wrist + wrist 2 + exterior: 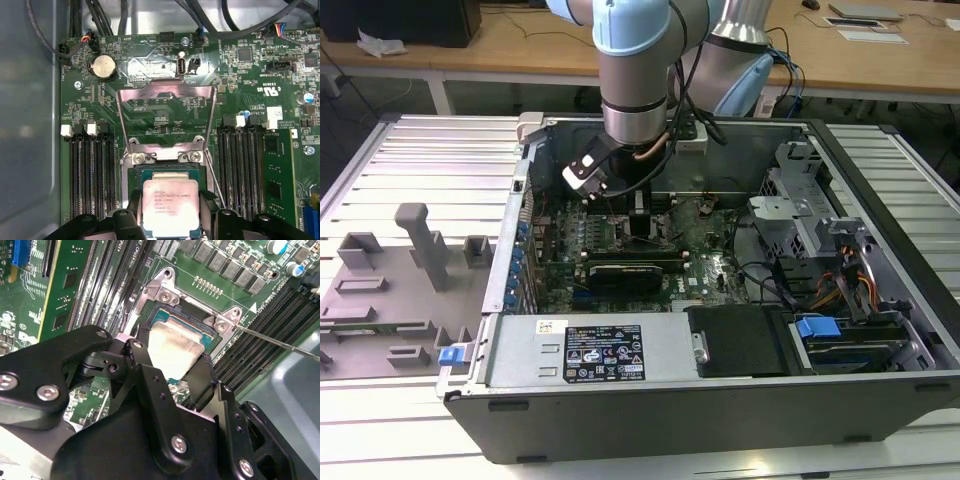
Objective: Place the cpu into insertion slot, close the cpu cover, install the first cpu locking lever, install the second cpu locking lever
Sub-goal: 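Place the cpu into insertion slot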
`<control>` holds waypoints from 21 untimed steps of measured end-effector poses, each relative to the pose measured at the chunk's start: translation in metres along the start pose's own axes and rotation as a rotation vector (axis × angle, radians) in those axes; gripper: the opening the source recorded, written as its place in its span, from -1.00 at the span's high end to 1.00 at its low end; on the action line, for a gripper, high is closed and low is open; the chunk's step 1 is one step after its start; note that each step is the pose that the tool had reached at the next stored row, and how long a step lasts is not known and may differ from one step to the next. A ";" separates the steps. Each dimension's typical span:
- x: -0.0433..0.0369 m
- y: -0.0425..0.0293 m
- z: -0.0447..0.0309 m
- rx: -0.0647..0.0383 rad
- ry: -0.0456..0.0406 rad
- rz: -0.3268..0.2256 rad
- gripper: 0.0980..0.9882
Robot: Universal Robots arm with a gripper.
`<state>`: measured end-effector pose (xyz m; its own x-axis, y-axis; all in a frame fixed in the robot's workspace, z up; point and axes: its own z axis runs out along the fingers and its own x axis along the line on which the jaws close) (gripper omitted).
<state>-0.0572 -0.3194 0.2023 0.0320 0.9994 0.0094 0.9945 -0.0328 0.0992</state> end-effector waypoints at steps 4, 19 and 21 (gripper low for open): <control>0.0000 0.0000 0.0029 0.000 0.0028 -0.024 0.00; 0.0002 0.0003 -0.0011 0.000 0.0050 -0.024 -0.16; 0.0003 0.0007 -0.0043 0.000 0.0051 -0.024 -0.16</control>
<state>-0.0570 -0.3191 0.2067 0.0079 0.9999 0.0122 0.9950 -0.0091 0.0992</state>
